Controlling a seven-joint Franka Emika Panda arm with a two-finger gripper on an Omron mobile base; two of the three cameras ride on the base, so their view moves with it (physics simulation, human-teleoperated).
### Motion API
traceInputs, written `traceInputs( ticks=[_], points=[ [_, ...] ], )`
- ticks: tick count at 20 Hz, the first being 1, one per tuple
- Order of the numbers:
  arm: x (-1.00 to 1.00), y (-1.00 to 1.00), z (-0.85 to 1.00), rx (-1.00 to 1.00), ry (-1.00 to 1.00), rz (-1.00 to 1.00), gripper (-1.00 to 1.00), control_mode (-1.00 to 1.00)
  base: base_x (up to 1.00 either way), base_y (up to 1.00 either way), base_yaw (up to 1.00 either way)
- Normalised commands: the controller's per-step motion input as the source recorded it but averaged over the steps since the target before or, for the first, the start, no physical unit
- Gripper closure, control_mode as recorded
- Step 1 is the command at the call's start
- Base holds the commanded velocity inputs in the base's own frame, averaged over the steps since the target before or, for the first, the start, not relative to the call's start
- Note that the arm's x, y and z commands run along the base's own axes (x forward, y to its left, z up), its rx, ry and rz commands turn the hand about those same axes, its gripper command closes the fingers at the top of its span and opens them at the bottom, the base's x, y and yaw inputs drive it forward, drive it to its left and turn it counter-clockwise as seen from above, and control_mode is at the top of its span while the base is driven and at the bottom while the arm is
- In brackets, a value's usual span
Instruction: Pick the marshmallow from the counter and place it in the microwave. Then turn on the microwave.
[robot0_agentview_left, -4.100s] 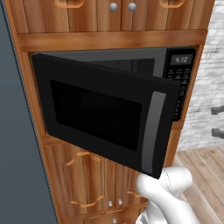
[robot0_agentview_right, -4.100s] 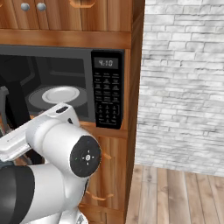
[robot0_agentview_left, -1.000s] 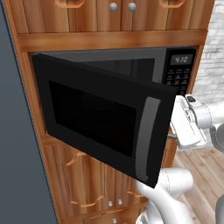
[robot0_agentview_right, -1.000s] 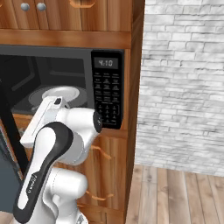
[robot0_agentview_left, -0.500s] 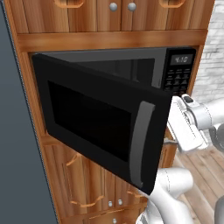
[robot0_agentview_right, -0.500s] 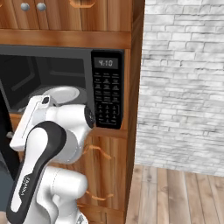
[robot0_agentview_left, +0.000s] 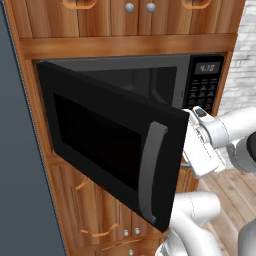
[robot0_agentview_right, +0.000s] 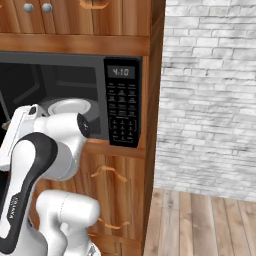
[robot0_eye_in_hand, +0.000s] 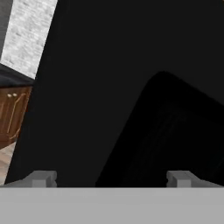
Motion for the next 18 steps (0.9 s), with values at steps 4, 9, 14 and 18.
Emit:
traceInputs(
  ticks=[4, 9, 14, 18],
  points=[
    [-0.15, 0.48, 0.0, 0.0, -0.03, 0.03, -1.0, -1.0, 0.0, 0.0, 0.0],
    [-0.17, 0.46, 0.0, 0.0, -0.03, 0.02, -1.0, -1.0, 0.0, 0.0, 0.0],
    [-0.15, 0.43, -0.01, 0.0, -0.04, 0.01, -1.0, -1.0, 0.0, 0.0, 0.0],
    [-0.09, 0.34, -0.02, 0.0, -0.03, 0.0, -1.0, -1.0, 0.0, 0.0, 0.0]
  ],
)
